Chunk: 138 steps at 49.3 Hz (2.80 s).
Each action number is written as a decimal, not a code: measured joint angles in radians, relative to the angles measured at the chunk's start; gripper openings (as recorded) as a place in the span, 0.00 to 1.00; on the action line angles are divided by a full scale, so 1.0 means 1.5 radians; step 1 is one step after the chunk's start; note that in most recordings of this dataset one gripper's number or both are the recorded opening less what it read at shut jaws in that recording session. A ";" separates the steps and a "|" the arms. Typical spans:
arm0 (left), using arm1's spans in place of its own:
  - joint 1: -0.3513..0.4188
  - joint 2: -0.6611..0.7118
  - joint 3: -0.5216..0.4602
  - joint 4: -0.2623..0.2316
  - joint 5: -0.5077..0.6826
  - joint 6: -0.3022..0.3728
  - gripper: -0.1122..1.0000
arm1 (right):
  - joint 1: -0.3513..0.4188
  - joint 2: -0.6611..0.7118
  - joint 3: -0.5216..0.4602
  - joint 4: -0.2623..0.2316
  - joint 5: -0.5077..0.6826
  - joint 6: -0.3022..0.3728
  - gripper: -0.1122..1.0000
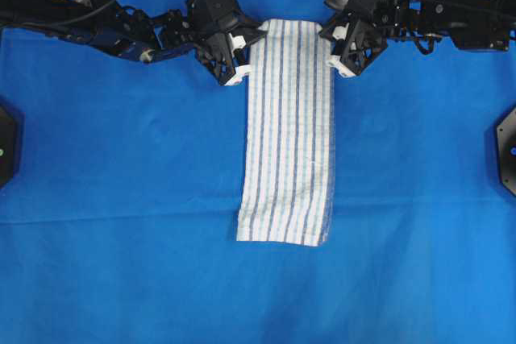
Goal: Fold the blue towel.
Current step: 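Fold the top end down toward the bottom end with both grippers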
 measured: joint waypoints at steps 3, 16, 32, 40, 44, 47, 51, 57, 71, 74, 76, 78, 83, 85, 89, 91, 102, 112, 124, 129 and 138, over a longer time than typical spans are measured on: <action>0.001 0.000 -0.001 0.000 0.001 0.003 0.13 | -0.004 0.000 -0.002 0.001 0.000 0.001 0.16; 0.035 -0.010 -0.008 0.000 0.009 0.026 0.13 | -0.027 -0.009 -0.013 0.001 0.002 0.001 0.16; 0.042 -0.022 -0.016 0.000 0.033 0.040 0.13 | -0.032 -0.021 -0.014 0.000 0.002 0.005 0.16; 0.026 -0.061 -0.001 -0.001 0.056 0.040 0.13 | -0.016 -0.053 0.004 0.002 0.009 0.014 0.16; 0.010 -0.092 0.015 0.000 0.075 0.040 0.13 | 0.011 -0.081 0.018 0.005 0.022 0.014 0.16; -0.005 -0.119 0.029 -0.001 0.082 0.039 0.13 | 0.035 -0.105 0.031 0.010 0.036 0.012 0.16; -0.024 -0.145 0.048 -0.001 0.085 0.036 0.13 | 0.063 -0.137 0.046 0.018 0.049 0.013 0.16; -0.070 -0.172 0.079 0.000 0.086 0.025 0.13 | 0.118 -0.177 0.066 0.032 0.076 0.016 0.16; -0.208 -0.178 0.107 -0.001 0.095 0.002 0.13 | 0.258 -0.204 0.091 0.089 0.112 0.015 0.16; -0.238 -0.178 0.107 -0.001 0.105 -0.005 0.13 | 0.285 -0.204 0.092 0.101 0.115 0.013 0.16; -0.255 -0.178 0.107 -0.001 0.116 -0.010 0.13 | 0.302 -0.204 0.093 0.111 0.115 0.016 0.16; -0.270 -0.178 0.107 -0.001 0.127 -0.015 0.13 | 0.318 -0.204 0.093 0.122 0.114 0.016 0.16; -0.300 -0.178 0.107 -0.001 0.146 -0.029 0.13 | 0.358 -0.204 0.093 0.148 0.114 0.017 0.16; -0.309 -0.179 0.106 -0.001 0.152 -0.034 0.13 | 0.372 -0.202 0.092 0.159 0.114 0.016 0.16; -0.327 -0.178 0.105 -0.001 0.163 -0.047 0.13 | 0.401 -0.199 0.092 0.181 0.114 0.017 0.16; -0.336 -0.178 0.105 -0.002 0.165 -0.053 0.13 | 0.413 -0.195 0.091 0.190 0.114 0.016 0.16; -0.365 -0.177 0.102 -0.001 0.170 -0.070 0.13 | 0.458 -0.170 0.083 0.236 0.110 0.017 0.16; -0.374 -0.176 0.102 -0.002 0.171 -0.070 0.13 | 0.467 -0.154 0.077 0.246 0.109 0.016 0.16; -0.368 -0.170 0.102 -0.002 0.173 -0.070 0.13 | 0.467 -0.135 0.070 0.247 0.108 0.016 0.16; -0.366 -0.166 0.101 -0.001 0.175 -0.062 0.14 | 0.467 -0.128 0.067 0.247 0.103 0.016 0.16; -0.366 -0.166 0.101 -0.002 0.177 -0.060 0.33 | 0.467 -0.123 0.069 0.247 0.097 0.016 0.16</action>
